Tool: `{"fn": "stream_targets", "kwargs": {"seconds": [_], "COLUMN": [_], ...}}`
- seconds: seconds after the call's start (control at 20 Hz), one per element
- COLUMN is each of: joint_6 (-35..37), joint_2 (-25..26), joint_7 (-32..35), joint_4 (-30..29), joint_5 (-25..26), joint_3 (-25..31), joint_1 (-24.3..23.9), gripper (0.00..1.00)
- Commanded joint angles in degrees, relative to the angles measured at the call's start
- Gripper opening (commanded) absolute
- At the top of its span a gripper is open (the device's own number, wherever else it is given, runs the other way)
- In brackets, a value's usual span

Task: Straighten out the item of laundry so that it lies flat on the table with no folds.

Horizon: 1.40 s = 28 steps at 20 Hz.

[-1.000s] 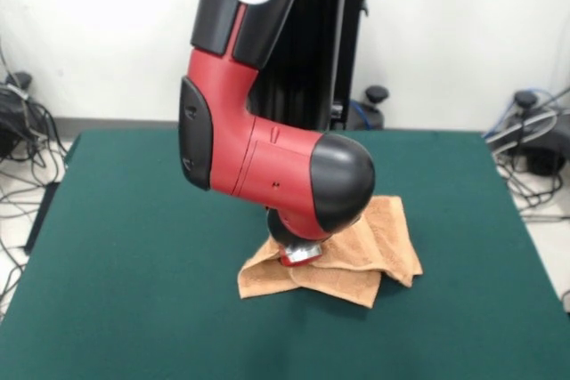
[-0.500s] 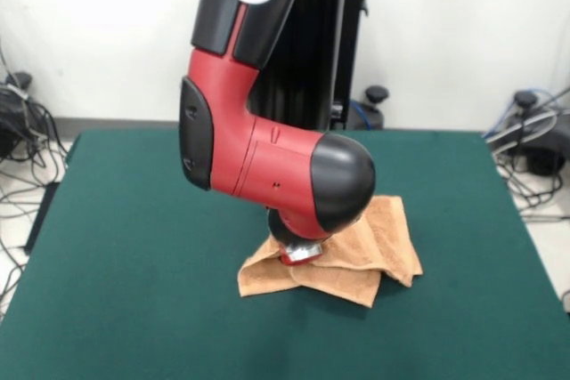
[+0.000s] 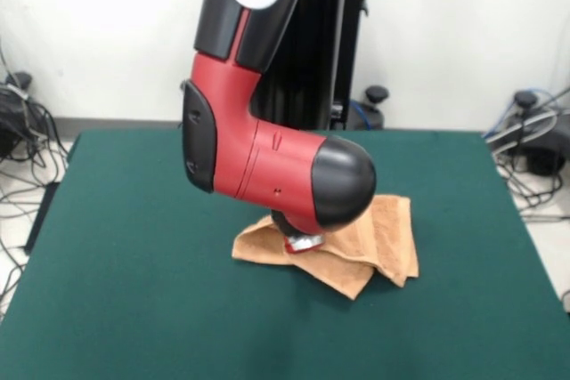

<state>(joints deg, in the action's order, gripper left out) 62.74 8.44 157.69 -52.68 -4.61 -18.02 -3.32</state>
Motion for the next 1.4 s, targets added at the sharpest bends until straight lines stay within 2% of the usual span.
{"fn": "stream_targets", "kwargs": {"seconds": [0.05, 0.3, 0.55, 0.75, 0.9, 1.15, 1.4], "joint_6": [6.69, 4.19, -1.05, -7.64, -13.32, -18.31, -26.39], "joint_2": [4.64, 2.82, -15.81, -26.97, -33.22, -43.46, -45.84], "joint_7": [-0.22, 0.95, -3.41, -6.87, -7.78, -8.62, -7.75], "joint_4": [-1.85, -4.28, -19.72, -29.26, -35.00, -43.14, -46.29], "joint_5": [3.30, 3.70, 4.33, 6.08, 8.48, 11.74, 18.63], "joint_3": [2.08, 1.69, 1.79, 1.87, 1.39, 1.80, 2.24], "joint_1": [0.97, 2.17, 5.53, 6.23, 7.05, 9.14, 13.80], "gripper": [0.00, 0.00, 0.00, 0.00, 0.00, 0.00, 0.00]}}
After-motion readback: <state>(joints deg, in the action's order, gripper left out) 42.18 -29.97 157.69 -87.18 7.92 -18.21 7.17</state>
